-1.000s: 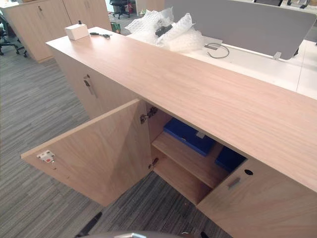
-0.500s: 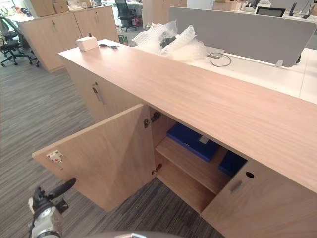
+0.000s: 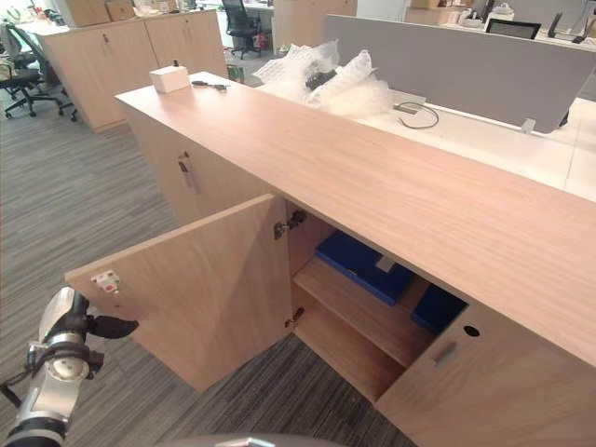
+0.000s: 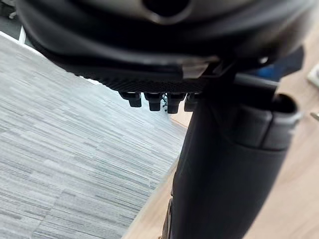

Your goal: Walk over to the cabinet, pick up the folder, carry it to the office cabinet, place the folder inside the office cabinet, then close the office cabinet door

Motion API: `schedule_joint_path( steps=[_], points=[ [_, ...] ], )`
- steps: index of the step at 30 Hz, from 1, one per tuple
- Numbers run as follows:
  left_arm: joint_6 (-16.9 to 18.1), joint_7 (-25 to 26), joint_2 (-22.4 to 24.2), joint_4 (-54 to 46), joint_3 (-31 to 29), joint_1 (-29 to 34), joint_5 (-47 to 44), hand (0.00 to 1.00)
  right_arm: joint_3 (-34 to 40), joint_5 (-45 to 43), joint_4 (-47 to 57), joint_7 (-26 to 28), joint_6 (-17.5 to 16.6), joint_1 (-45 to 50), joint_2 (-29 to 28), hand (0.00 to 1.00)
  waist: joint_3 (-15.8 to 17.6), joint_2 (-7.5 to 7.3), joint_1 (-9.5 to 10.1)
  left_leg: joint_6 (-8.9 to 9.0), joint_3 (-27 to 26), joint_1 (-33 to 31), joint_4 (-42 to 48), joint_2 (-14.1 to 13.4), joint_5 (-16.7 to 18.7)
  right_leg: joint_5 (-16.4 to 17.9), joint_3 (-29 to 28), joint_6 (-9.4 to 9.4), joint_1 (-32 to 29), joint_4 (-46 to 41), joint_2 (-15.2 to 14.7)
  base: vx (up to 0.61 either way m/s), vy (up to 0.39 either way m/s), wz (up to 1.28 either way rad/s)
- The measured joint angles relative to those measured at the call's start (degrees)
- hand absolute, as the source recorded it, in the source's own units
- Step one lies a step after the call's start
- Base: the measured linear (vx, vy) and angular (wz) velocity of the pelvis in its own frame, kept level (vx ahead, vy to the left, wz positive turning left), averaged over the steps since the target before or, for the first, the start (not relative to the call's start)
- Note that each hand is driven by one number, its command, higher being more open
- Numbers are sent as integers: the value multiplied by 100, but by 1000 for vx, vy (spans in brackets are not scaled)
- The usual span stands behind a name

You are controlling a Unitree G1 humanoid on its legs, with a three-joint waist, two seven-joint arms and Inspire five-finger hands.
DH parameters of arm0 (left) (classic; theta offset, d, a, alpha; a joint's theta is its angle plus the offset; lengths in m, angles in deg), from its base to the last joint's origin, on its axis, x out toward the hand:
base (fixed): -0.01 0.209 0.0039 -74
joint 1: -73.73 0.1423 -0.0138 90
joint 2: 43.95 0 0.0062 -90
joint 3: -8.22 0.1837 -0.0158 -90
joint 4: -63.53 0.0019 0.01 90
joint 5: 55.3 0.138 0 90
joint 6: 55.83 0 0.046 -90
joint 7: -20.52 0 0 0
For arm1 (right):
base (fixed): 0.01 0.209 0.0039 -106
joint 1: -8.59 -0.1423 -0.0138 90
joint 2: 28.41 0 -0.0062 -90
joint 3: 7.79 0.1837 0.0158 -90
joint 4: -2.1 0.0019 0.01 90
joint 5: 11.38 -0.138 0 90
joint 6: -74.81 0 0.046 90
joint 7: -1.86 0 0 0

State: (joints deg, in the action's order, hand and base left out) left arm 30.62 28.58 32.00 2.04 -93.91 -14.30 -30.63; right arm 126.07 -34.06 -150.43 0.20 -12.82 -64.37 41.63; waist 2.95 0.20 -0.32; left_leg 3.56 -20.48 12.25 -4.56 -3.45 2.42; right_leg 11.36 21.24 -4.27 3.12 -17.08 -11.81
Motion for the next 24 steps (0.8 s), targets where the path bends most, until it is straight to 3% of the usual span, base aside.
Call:
schedule_joint_path(
  steps=[8, 12, 17, 22, 24],
  points=[
    [40, -103, -215, 18, 370, 10, 46, 100, 18, 0, 0, 12, -22, 8, -8, 100, 0, -21, 10, -9, 26, -27, 32, 44, 2, -14, -25, 8, 7, 2, -44, -48, 3, 2],
    [190, -184, -385, -247, 676, 332, -640, 100, -5, 5, 0, 19, -70, 10, -6, 100, 2, -27, 25, -25, 25, -26, 27, 81, 7, -30, -50, -5, 10, 12, -75, -48, 14, 1],
    [348, -397, -958, -990, 1645, 919, -1182, 100, -145, 11, -5, 39, -151, 20, 56, 100, 10, -35, 188, -101, 51, -43, 15, 157, 13, -123, -43, -70, 18, 33, -156, -39, 23, 6],
    [491, -1091, -1409, -1706, 2747, 1273, -1354, 100, -355, 18, -93, 163, -194, -4, 302, 100, 2, 8, 239, -242, 166, -228, 88, 307, 66, -327, -74, -145, 1, 168, -284, -47, 45, 14],
    [748, -1488, -1581, -2052, 3395, 1325, -1119, 100, -386, 29, -150, 165, -192, -7, 366, 100, 6, 15, 219, -309, 170, -316, 149, 356, 83, -468, -101, -168, -6, 270, -320, -37, 72, 2]
  ],
)
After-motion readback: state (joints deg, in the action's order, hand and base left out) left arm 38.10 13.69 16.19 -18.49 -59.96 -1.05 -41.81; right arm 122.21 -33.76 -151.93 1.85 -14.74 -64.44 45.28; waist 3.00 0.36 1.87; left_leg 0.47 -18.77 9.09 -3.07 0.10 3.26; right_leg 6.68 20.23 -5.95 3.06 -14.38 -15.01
